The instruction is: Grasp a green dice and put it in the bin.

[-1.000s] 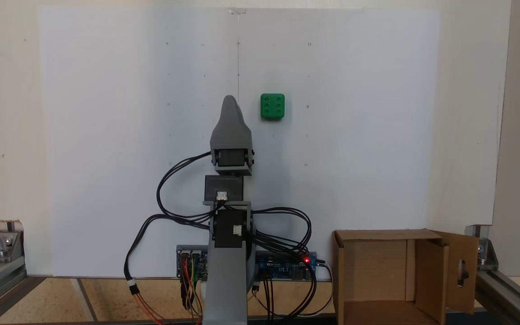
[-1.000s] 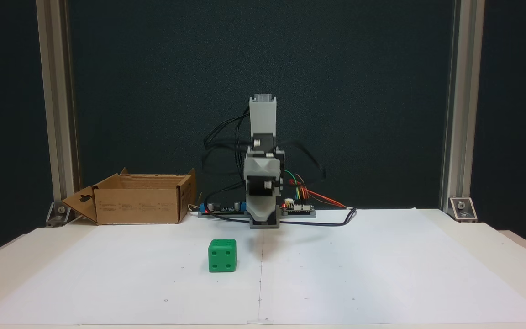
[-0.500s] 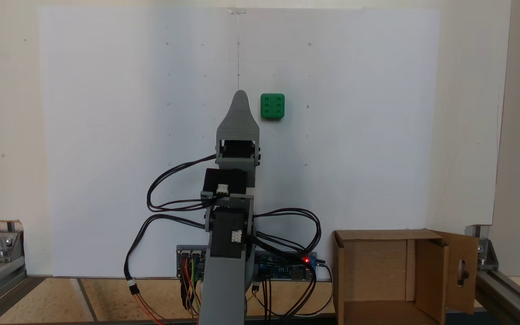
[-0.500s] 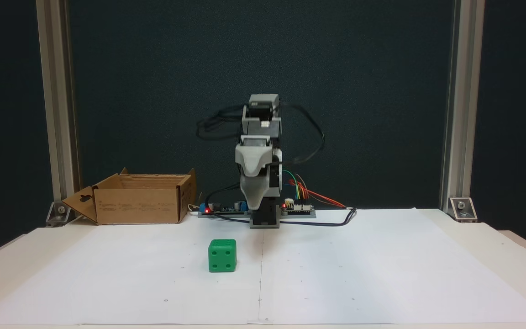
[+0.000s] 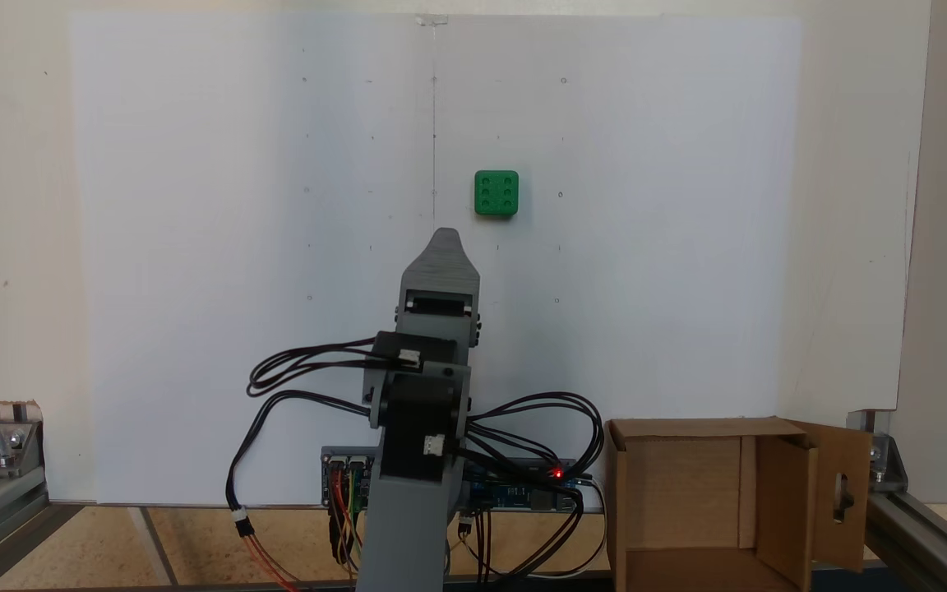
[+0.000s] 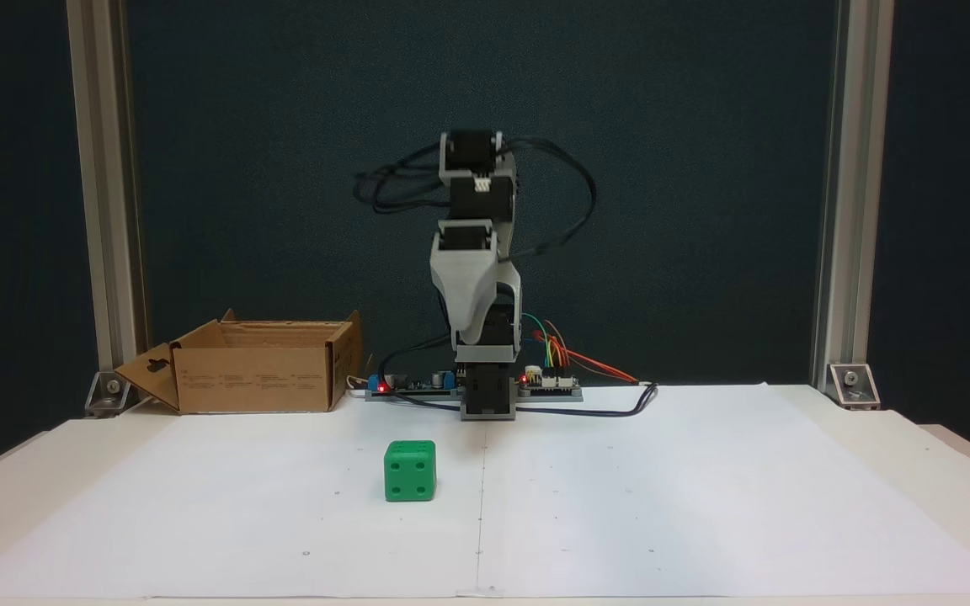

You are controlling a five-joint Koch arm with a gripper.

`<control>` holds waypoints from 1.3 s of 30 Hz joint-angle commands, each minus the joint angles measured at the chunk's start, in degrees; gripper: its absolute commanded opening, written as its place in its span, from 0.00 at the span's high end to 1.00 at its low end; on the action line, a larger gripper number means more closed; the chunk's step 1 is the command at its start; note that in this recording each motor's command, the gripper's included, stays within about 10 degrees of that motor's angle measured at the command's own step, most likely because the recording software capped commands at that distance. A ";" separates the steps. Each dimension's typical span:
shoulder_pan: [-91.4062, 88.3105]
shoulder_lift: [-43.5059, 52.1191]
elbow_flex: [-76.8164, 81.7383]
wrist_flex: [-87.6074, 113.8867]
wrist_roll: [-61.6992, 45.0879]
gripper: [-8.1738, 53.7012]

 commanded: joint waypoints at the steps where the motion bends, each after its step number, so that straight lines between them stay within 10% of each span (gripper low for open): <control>1: 2.02 -3.16 -5.45 3.96 0.88 0.17; 39: 7.91 -23.20 -19.86 5.71 -14.59 0.17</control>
